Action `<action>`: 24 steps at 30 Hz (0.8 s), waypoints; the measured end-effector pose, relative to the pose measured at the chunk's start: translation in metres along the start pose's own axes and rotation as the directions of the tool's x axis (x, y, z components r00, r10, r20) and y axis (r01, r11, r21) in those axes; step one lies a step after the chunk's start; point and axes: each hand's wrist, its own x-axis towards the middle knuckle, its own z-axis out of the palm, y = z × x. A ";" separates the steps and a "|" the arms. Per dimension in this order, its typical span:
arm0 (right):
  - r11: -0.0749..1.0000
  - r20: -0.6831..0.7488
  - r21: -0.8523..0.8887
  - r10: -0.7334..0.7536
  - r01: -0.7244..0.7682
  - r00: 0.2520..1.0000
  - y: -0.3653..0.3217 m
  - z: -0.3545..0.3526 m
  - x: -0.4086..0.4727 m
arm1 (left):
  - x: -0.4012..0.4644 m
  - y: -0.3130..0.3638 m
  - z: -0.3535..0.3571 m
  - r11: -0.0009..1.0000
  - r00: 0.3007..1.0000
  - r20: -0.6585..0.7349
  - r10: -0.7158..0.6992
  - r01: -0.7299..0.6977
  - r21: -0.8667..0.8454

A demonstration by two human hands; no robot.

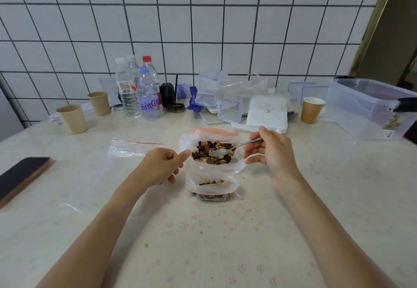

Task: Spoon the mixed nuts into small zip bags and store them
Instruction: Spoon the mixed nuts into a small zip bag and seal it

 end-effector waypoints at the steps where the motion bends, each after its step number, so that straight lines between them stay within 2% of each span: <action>1: 1.000 -0.002 -0.013 0.006 -0.006 1.000 0.002 0.000 0.001 | 0.002 -0.001 0.001 1.000 1.000 -0.015 -0.003 0.003 -0.003; 6: 0.987 -0.001 -0.156 -0.034 0.033 0.999 0.011 0.004 0.002 | 0.009 -0.002 0.011 0.999 0.989 -0.150 0.013 -0.018 -0.035; 11: 0.932 0.085 -0.334 -0.122 0.143 0.989 0.021 0.009 -0.001 | 0.015 0.004 0.021 0.992 0.978 -0.199 0.066 -0.085 -0.092; 15: 0.908 0.148 -0.374 -0.141 0.187 0.979 0.026 0.016 -0.001 | 0.028 0.010 0.028 0.997 0.974 -0.214 0.073 -0.075 -0.001; 18: 0.892 0.138 -0.396 -0.179 0.220 0.974 0.028 0.018 0.001 | 0.045 0.017 0.022 0.982 0.969 -0.202 0.140 -0.109 0.156; 24: 0.911 0.124 -0.358 -0.171 0.205 0.977 0.039 0.027 0.003 | 0.076 0.030 0.023 0.950 0.981 -0.037 0.189 -0.174 0.258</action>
